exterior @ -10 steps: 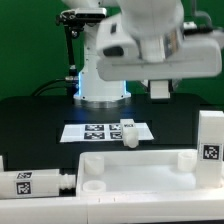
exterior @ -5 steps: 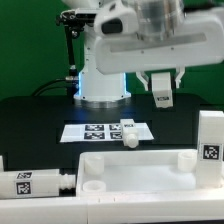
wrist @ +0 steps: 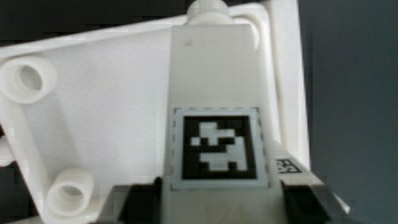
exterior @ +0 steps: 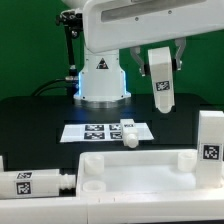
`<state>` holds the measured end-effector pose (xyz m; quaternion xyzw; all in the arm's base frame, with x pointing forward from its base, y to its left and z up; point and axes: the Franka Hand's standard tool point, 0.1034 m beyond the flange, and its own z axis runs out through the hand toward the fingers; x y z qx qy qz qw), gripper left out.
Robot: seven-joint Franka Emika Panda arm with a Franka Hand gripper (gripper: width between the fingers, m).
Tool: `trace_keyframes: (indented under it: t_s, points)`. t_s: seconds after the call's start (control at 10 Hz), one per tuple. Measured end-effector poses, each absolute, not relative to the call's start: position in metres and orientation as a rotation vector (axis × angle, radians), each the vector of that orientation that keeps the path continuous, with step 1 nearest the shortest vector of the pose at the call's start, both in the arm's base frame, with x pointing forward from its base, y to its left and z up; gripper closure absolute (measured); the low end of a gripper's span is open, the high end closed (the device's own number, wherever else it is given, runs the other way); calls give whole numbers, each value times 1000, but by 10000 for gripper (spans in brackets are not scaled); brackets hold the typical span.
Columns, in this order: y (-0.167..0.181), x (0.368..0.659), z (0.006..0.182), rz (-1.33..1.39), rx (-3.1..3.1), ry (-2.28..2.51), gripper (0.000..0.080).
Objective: Assemble desk
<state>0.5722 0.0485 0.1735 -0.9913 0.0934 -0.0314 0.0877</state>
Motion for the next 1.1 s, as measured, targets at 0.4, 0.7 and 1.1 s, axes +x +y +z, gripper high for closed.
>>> trace_keyframes:
  t_s: [0.4,0.7,1.1]
  points:
    - [7,603,169,-629,-2976,177,514]
    - [-7,605,165,-855,-3004,157,514]
    - [-47,632,140,-782,-3025,188,514]
